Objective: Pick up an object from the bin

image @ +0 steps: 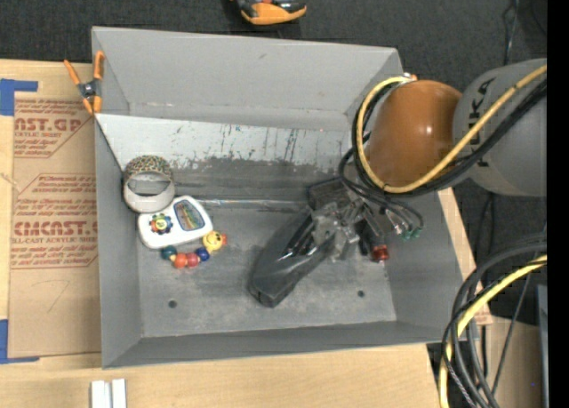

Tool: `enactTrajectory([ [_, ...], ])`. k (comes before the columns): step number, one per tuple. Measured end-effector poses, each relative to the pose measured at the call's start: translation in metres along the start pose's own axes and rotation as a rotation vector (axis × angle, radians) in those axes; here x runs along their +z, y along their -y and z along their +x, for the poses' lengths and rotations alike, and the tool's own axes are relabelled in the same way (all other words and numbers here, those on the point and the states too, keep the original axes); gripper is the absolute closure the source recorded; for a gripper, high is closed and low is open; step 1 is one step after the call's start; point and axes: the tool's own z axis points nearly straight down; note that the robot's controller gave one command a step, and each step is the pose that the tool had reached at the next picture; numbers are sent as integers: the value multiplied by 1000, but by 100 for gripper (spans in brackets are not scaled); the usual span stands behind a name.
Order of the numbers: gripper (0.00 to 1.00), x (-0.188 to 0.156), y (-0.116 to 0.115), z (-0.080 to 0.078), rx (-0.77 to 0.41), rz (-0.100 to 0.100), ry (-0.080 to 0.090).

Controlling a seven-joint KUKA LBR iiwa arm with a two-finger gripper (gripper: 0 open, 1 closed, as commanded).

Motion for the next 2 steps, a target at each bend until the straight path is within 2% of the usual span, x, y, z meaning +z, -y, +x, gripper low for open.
enactTrajectory([
  [1, 100, -19, 2, 4, -13, -8, -14],
  [2, 100, 43, -34, -1, -204, -1, -3],
])
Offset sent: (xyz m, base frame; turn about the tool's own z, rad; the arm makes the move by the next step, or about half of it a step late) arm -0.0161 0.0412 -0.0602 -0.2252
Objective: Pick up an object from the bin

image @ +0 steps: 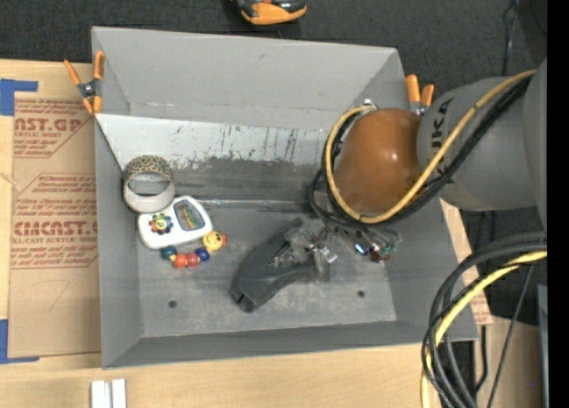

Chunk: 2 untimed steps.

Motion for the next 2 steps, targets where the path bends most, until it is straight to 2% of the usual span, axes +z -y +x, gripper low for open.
enactTrajectory([
  [1, 100, -9, 3, -1, -22, -2, 3],
  [2, 100, -35, 0, 0, -14, -8, -7],
])
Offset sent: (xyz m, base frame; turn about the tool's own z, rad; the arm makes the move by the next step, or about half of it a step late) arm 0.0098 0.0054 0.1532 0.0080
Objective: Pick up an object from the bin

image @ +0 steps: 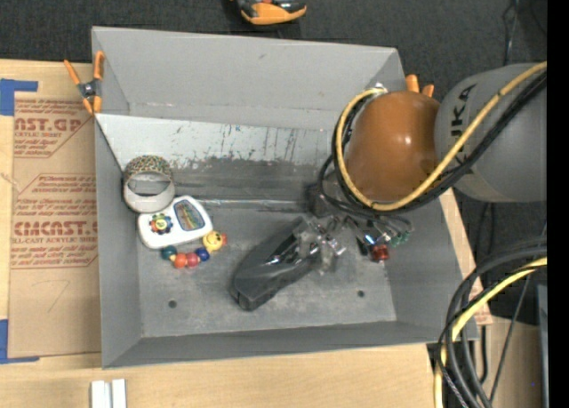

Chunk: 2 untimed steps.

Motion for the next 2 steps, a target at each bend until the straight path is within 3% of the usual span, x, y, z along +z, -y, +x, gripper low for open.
enactTrajectory([
  [1, 100, 25, -10, -4, -120, 2, 4],
  [2, 100, 7, -11, 2, -36, 1, 6],
])
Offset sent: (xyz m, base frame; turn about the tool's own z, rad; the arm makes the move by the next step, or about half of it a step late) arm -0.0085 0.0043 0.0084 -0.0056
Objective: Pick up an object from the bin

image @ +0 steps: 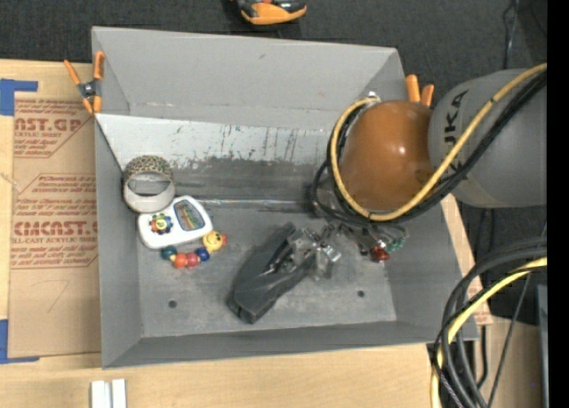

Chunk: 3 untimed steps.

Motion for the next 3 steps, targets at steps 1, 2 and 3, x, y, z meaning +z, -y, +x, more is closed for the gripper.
enactTrajectory([
  [1, 100, -15, 1, -10, -124, 2, 3],
  [2, 100, 40, 10, -13, -186, 1, 15],
  [3, 100, -3, 9, -15, -148, 5, 11],
])
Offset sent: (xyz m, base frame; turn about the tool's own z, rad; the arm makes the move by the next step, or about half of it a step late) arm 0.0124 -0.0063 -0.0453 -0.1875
